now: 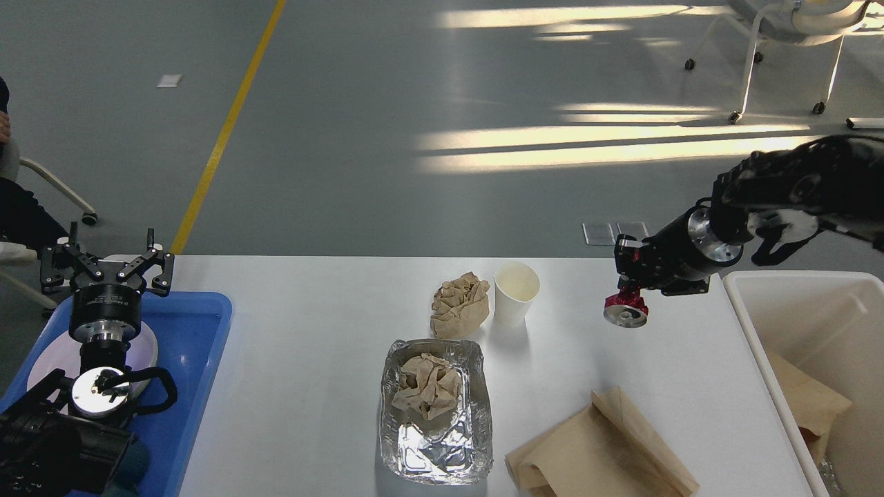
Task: Tidy desktop
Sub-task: 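Carry the red can with the right gripper and drop it in the bin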
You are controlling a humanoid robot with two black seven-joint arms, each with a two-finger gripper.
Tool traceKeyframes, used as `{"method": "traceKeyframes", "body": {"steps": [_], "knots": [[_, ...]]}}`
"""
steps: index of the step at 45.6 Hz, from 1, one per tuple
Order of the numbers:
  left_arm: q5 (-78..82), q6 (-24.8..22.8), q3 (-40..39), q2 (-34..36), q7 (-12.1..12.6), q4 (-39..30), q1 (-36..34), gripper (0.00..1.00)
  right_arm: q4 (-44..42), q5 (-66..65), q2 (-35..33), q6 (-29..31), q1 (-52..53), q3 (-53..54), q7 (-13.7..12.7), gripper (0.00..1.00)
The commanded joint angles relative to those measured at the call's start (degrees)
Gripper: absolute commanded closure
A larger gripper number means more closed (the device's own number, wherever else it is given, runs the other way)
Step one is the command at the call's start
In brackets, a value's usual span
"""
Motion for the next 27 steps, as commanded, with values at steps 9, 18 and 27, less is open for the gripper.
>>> {"method": "traceKeyframes", "body": {"steps": [9,18,27], "knots": [[0.0,0.0,0.0,0.0,0.0,0.0,0.0,0.04,0.3,0.1,-12.2,21.3,25.7,1.0,0.1,1.0],[0.0,0.0,0.0,0.0,-0.1,0.0,0.0,0.04,0.2,0.1,-13.8,23.0,29.5,-0.2,0.1,1.0],[0.0,0.0,0.0,0.0,-0.1,0.0,0.0,0.04,-2.3,0.2,-16.9,14.8,20.7,-3.0,0.1,1.0]]}}
